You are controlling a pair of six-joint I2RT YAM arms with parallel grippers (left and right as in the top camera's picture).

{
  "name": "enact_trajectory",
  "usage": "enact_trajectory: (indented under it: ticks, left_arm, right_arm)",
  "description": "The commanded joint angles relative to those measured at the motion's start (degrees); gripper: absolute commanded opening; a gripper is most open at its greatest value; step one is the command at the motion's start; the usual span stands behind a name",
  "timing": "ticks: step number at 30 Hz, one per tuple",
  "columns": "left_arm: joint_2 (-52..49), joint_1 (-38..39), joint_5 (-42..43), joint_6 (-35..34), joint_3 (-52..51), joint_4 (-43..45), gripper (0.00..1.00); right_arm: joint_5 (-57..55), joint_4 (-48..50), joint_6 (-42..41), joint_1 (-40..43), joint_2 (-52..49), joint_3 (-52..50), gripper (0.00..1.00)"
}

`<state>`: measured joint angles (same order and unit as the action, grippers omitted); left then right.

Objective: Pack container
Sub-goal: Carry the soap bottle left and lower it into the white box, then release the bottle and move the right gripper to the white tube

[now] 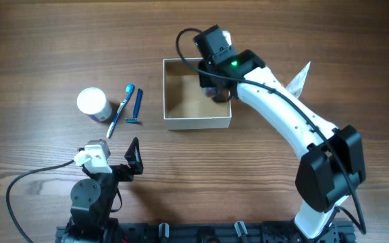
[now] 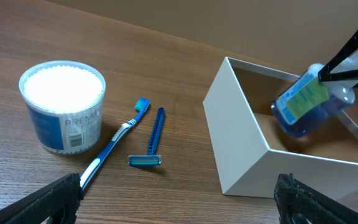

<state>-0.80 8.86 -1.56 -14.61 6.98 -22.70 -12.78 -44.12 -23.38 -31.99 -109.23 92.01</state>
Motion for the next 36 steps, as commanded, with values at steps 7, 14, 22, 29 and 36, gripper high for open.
enact_trajectory:
  ticks: [7, 14, 22, 29, 36]
  left_arm:
    - [0.5, -0.4, 0.5, 0.7, -0.2, 0.2, 1.00]
    - [0.5, -0.4, 0.5, 0.7, -0.2, 0.2, 1.00]
    - [0.5, -0.4, 0.5, 0.7, -0.2, 0.2, 1.00]
    - [0.5, -0.4, 0.5, 0.7, -0.2, 0.2, 1.00]
    - [0.5, -0.4, 0.5, 0.7, -0.2, 0.2, 1.00]
  right_arm:
    - [-1.3, 1.7, -0.3, 1.7, -1.8, 0.9, 0.71]
    - [-5.2, -0.8, 0.9, 2.0, 6.3, 1.0, 0.91]
    - [-5.6, -11.4, 2.4, 10.5, 24.8, 1.0, 0.96]
    - [-4.8, -19.5, -0.9, 23.4, 21.0, -0.2, 0.90]
    - [-1.7, -19.8, -2.5, 27.6, 10.0, -1.0, 0.65]
